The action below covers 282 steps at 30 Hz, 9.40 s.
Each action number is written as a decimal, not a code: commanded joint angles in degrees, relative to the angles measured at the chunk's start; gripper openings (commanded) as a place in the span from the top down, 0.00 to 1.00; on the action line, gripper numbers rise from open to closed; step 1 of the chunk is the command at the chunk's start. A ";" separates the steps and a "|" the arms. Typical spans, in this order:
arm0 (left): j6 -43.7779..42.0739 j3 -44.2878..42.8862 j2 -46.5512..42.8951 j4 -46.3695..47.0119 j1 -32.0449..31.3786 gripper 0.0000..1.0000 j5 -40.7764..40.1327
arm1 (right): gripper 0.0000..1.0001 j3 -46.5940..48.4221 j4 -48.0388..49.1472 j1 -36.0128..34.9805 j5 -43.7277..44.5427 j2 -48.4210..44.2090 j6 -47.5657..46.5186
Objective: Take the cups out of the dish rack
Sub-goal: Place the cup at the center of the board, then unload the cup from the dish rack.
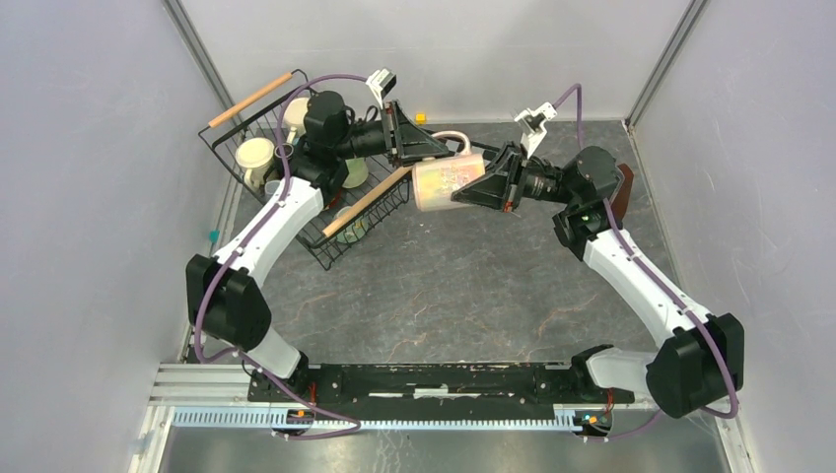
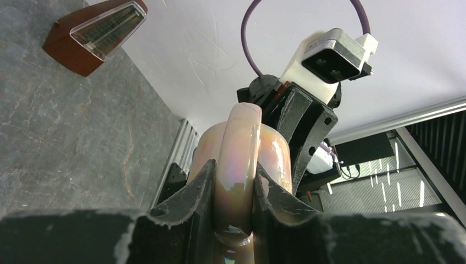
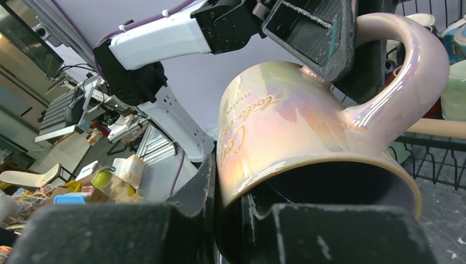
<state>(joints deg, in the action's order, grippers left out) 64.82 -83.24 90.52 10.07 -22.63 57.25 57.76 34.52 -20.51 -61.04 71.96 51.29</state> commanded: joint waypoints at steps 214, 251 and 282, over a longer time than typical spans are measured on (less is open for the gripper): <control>8.19 -2.11 14.57 -63.50 10.24 0.03 -76.89 | 0.02 -0.19 -63.59 -11.39 61.77 -12.55 -42.79; 12.78 -2.82 15.43 -62.37 13.31 0.44 -75.38 | 0.02 -2.03 -64.55 -11.35 61.71 -14.56 -43.09; 17.28 0.21 12.41 -59.67 13.32 0.98 -71.96 | 0.02 -1.64 -65.19 -11.38 61.57 -15.03 -43.36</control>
<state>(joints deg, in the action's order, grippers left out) 83.09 -82.08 106.45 -47.53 -8.69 -16.23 55.42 -30.96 -31.53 0.99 57.74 8.67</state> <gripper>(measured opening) 0.138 0.979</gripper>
